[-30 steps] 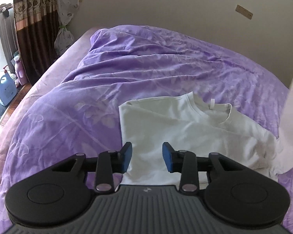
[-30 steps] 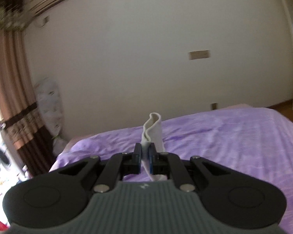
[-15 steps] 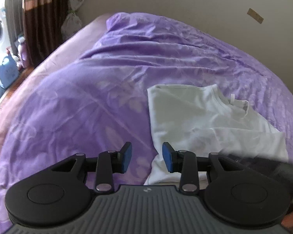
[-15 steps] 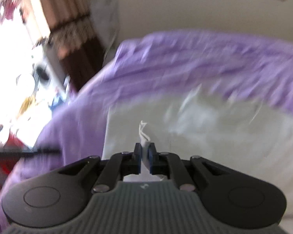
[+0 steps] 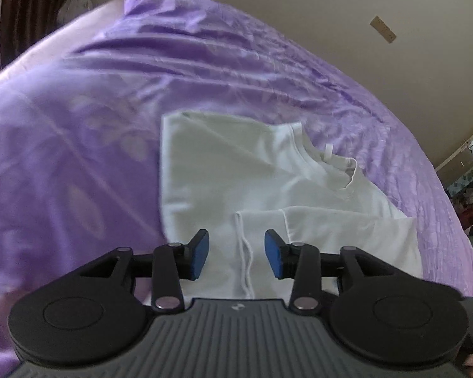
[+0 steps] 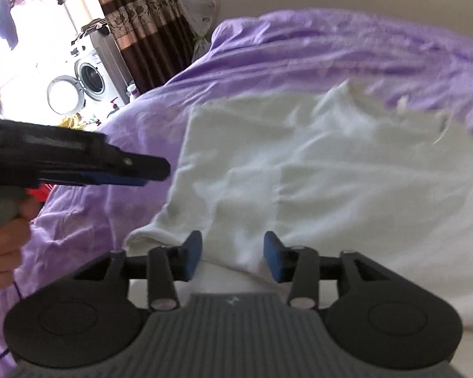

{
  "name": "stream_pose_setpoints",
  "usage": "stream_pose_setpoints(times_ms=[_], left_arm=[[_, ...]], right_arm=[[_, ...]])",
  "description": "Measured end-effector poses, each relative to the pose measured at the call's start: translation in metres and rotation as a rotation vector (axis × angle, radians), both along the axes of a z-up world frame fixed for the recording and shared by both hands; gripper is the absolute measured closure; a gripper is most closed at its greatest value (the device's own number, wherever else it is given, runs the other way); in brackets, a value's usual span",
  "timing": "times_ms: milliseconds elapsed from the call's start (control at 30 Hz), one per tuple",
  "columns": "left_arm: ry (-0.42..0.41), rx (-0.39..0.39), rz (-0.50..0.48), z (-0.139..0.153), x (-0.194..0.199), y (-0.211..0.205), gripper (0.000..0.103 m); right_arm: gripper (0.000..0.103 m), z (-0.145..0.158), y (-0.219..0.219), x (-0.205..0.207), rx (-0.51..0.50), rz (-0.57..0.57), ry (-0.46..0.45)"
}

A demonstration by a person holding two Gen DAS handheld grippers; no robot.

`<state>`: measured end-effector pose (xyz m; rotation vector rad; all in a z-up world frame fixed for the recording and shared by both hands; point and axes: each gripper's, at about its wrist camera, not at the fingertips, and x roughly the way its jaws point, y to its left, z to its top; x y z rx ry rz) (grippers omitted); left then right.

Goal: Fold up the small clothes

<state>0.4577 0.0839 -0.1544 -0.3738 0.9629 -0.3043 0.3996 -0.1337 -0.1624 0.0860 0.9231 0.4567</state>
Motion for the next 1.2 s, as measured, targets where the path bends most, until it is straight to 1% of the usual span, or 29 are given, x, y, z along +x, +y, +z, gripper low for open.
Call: stream_pose_setpoints(times_ms=[33, 100, 200, 267, 333, 367, 400, 433, 500, 533, 633, 700, 733, 800, 833, 867, 900, 933, 1033, 1100, 1167, 1200], left_arm=[[0.01, -0.014, -0.002, -0.006, 0.004, -0.005, 0.057], [0.04, -0.031, 0.011, -0.021, 0.012, -0.012, 0.057], [0.076, -0.048, 0.022, -0.04, 0.02, -0.019, 0.057], [0.082, -0.081, 0.028, -0.048, 0.021, -0.021, 0.057], [0.084, -0.12, 0.05, -0.051, 0.021, -0.022, 0.068], [0.081, -0.129, 0.06, -0.05, 0.02, -0.024, 0.079], [0.074, -0.116, 0.073, -0.048, 0.02, -0.027, 0.093], [0.054, -0.094, 0.077, -0.043, 0.018, -0.03, 0.096], [-0.011, -0.059, 0.072, -0.026, 0.013, -0.039, 0.098], [-0.038, -0.047, 0.062, -0.016, 0.011, -0.044, 0.098], [-0.107, -0.02, 0.03, 0.02, 0.009, -0.064, 0.099], [-0.152, -0.006, 0.004, 0.048, 0.009, -0.08, 0.1], [-0.17, -0.002, -0.004, 0.061, 0.01, -0.088, 0.101], [-0.204, -0.002, -0.02, 0.086, 0.013, -0.103, 0.101], [-0.215, 0.004, -0.028, 0.1, 0.016, -0.112, 0.101], [-0.225, 0.008, -0.034, 0.11, 0.017, -0.12, 0.101], [-0.235, 0.016, -0.041, 0.121, 0.019, -0.128, 0.101], [-0.245, 0.025, -0.047, 0.132, 0.02, -0.136, 0.101], [-0.26, 0.023, -0.063, 0.162, 0.024, -0.155, 0.101], [-0.283, 0.03, -0.076, 0.178, 0.026, -0.168, 0.101], [-0.306, 0.054, -0.087, 0.194, 0.029, -0.178, 0.101], [-0.311, 0.063, -0.083, 0.2, 0.03, -0.179, 0.101]], right_arm=[[0.062, 0.011, -0.009, -0.004, -0.016, -0.003, -0.006], [0.062, 0.016, -0.034, -0.004, -0.07, -0.032, -0.017], [0.062, 0.016, -0.08, -0.006, -0.127, -0.11, -0.018], [0.062, 0.013, -0.113, -0.01, -0.167, -0.156, -0.016], [0.061, 0.011, -0.14, -0.016, -0.196, -0.186, -0.009], [0.06, 0.008, -0.156, -0.02, -0.219, -0.2, -0.004], [0.059, 0.006, -0.169, -0.024, -0.243, -0.211, -0.004], [0.059, 0.003, -0.182, -0.028, -0.269, -0.227, -0.008], [0.059, -0.001, -0.208, -0.036, -0.319, -0.27, -0.02], [0.059, -0.003, -0.219, -0.039, -0.328, -0.293, -0.021], [0.058, -0.006, -0.258, -0.05, -0.308, -0.355, 0.016], [0.057, -0.005, -0.273, -0.058, -0.281, -0.357, 0.029], [0.054, -0.005, -0.277, -0.063, -0.269, -0.356, 0.03], [0.053, -0.005, -0.282, -0.073, -0.243, -0.35, 0.038], [0.052, -0.007, -0.281, -0.077, -0.247, -0.339, 0.041], [0.05, -0.009, -0.278, -0.081, -0.265, -0.329, 0.039], [0.042, -0.012, -0.275, -0.084, -0.296, -0.316, 0.033], [0.037, -0.017, -0.271, -0.085, -0.331, -0.304, 0.032], [0.038, -0.029, -0.264, -0.087, -0.411, -0.267, 0.014], [0.038, -0.033, -0.265, -0.082, -0.451, -0.27, -0.018], [0.044, -0.034, -0.271, -0.073, -0.454, -0.283, -0.033], [0.052, -0.034, -0.273, -0.068, -0.459, -0.29, -0.039]])
